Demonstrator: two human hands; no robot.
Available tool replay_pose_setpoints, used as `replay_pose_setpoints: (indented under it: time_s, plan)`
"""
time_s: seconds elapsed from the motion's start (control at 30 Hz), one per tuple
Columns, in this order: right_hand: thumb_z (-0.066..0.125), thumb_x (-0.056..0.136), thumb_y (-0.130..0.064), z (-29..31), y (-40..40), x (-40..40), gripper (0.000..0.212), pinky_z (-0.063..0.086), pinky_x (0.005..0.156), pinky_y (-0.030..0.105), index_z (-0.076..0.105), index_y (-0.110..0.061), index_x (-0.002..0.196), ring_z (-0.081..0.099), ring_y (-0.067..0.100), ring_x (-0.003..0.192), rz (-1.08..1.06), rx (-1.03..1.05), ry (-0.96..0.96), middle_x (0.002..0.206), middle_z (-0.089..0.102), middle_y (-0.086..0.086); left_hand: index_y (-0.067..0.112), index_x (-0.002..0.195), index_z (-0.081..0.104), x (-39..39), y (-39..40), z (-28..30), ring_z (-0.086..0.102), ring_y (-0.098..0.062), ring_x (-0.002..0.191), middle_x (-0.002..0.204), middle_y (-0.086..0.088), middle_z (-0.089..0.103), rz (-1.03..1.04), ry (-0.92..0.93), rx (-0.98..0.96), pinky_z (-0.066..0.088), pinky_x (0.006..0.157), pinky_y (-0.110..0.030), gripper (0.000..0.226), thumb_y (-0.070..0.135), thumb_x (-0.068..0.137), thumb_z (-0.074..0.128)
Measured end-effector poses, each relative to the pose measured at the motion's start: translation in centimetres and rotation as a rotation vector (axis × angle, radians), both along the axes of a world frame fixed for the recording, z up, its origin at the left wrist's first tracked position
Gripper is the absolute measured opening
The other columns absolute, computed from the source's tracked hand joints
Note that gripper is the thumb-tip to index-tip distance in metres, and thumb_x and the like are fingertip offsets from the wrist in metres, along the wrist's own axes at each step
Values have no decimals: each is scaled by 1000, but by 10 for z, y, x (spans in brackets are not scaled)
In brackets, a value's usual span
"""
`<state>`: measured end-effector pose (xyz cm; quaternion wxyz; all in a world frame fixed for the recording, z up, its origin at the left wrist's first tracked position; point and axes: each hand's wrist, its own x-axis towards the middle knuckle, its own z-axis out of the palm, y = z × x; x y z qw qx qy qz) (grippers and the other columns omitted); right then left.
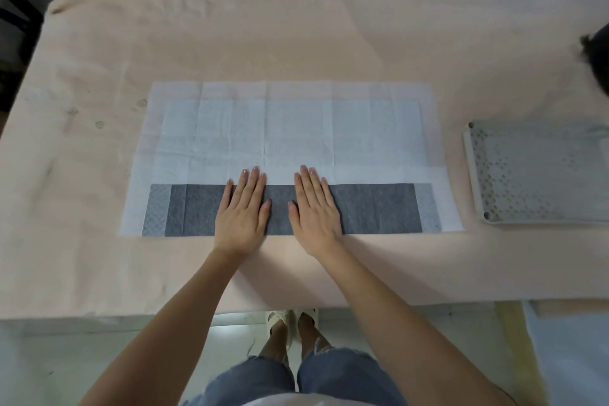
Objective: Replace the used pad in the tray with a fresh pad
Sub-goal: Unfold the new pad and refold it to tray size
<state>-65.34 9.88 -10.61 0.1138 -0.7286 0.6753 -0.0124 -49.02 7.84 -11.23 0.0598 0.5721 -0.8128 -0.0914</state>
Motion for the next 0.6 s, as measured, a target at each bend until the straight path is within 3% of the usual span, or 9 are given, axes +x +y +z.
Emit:
replay_pose_setpoints:
  time_s: [0.4,0.6]
  plan:
    - [25,102,-30,-1,20,-110,55,0,120,35,11,-4,149,1,19,147,-138,-34,11,158,6,8,6,147,26,-2,0,2,15,-22,145,155,-7,23,11,-11,17,9,119,-43,61,40,99,11]
    - [16,99,-32,0,29,-152,58,2,120,35,12,-3,148,2,18,146,-214,-43,49,157,7,8,5,146,29,-4,-1,2,17,-22,144,154,-7,25,18,-15,2,11,119,-43,59,37,98,17]
